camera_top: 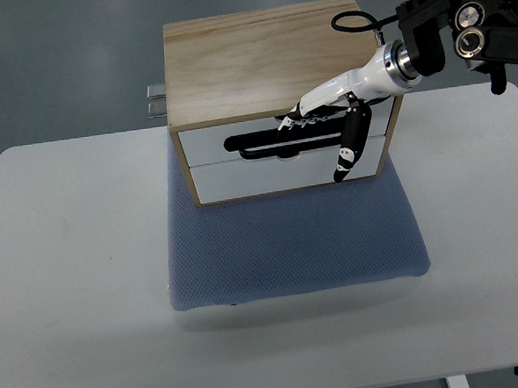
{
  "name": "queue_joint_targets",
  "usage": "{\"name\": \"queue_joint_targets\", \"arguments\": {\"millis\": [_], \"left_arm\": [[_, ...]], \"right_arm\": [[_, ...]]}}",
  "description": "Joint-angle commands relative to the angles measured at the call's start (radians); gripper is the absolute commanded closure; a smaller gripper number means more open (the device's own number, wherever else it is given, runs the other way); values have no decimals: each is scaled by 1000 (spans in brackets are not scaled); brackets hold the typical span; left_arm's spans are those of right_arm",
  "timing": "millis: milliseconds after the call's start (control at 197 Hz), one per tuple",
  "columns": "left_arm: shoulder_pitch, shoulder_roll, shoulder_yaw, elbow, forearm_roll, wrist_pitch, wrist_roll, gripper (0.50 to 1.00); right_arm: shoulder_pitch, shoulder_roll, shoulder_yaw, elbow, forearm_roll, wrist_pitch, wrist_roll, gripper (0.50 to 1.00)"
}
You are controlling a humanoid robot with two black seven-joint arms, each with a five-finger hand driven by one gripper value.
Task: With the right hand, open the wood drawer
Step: 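Hook the right hand's fingers into the black handle of the upper drawer, then pull the upper white drawer toward the robot with the right hand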
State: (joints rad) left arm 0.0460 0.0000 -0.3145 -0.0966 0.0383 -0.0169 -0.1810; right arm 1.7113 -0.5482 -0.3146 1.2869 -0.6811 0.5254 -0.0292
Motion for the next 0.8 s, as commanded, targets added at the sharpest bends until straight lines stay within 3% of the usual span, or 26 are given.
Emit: {"name": "queue_joint_targets", "arguments": {"millis": [0, 793], "left_arm": [[0, 0, 0, 0, 0, 0, 0, 500], [0, 0, 0, 0, 0, 0, 0, 500]], "right_arm": [[-9, 5, -1, -3, 0, -19, -1, 560], [-41, 47, -21, -17, -3, -77, -1, 560]]}}
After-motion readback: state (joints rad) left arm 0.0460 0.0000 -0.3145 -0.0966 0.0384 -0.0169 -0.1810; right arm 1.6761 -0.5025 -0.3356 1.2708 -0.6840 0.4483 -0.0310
